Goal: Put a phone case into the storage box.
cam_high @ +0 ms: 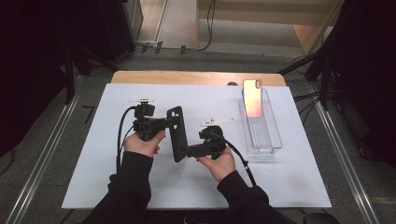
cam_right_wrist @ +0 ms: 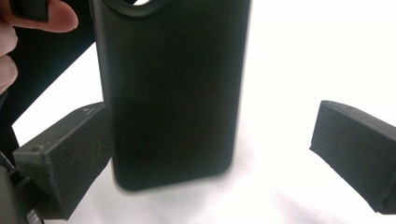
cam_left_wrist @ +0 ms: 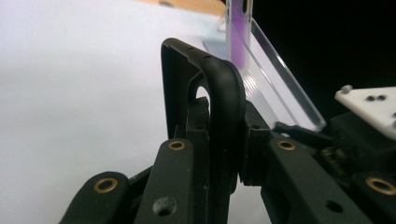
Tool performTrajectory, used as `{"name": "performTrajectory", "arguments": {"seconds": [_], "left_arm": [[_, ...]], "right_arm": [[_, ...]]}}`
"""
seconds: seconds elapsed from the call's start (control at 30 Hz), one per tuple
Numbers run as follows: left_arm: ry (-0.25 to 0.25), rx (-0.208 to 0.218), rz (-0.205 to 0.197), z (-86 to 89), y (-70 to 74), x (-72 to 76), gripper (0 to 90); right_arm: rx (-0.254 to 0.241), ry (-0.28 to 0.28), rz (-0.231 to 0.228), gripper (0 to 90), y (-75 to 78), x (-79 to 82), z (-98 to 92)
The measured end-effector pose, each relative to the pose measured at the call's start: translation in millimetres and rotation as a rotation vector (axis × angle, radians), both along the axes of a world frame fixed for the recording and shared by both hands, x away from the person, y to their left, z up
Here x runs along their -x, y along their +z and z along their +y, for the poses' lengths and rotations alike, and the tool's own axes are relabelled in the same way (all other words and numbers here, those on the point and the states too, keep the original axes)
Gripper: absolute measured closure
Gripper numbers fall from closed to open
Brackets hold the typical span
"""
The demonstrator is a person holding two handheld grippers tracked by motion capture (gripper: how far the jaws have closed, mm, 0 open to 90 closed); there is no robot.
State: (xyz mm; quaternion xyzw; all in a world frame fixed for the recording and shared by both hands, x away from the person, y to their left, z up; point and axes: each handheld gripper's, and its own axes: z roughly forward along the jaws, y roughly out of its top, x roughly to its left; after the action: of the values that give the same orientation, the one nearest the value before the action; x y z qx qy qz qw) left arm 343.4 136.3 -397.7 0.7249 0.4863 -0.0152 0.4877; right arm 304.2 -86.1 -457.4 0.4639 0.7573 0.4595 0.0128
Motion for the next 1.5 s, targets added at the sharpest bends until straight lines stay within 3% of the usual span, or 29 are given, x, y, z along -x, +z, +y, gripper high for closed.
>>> {"name": "performTrajectory", "arguments": {"seconds": [0.1,0.2,0.33,0.57,0.8,0.9,1.07,1.5], "left_arm": [[0.002,0.007,-0.026,1.5,0.5,1.3,78.3],[-0.011,-0.015,-0.069,1.6,0.1,3.0,78.3],[-0.03,-0.023,-0.083,-0.2,-0.9,3.5,78.4],[-0.062,-0.036,-0.166,-5.1,-0.7,9.5,78.6],[-0.112,-0.035,-0.209,-13.1,-0.8,19.9,78.7],[-0.126,-0.024,-0.209,-15.7,-3.7,21.2,78.7],[-0.141,0.006,-0.197,-19.1,-8.6,23.3,78.7],[-0.186,0.027,-0.179,-31.0,-10.1,29.9,78.6]], "right_arm": [[0.0,0.033,-0.013,0.0,2.6,0.3,-4.2],[0.032,0.06,-0.035,0.0,3.8,2.1,-8.1],[0.092,0.068,-0.076,0.0,4.8,4.4,-13.9],[0.092,0.084,-0.112,0.0,4.3,4.5,-20.8],[0.08,0.109,-0.116,0.0,1.7,5.5,-21.2],[0.067,0.106,-0.127,0.0,3.7,6.9,-21.4],[-0.001,0.107,-0.125,0.0,7.3,7.1,-22.7],[-0.034,0.11,-0.147,0.0,15.3,1.3,-20.7]]}}
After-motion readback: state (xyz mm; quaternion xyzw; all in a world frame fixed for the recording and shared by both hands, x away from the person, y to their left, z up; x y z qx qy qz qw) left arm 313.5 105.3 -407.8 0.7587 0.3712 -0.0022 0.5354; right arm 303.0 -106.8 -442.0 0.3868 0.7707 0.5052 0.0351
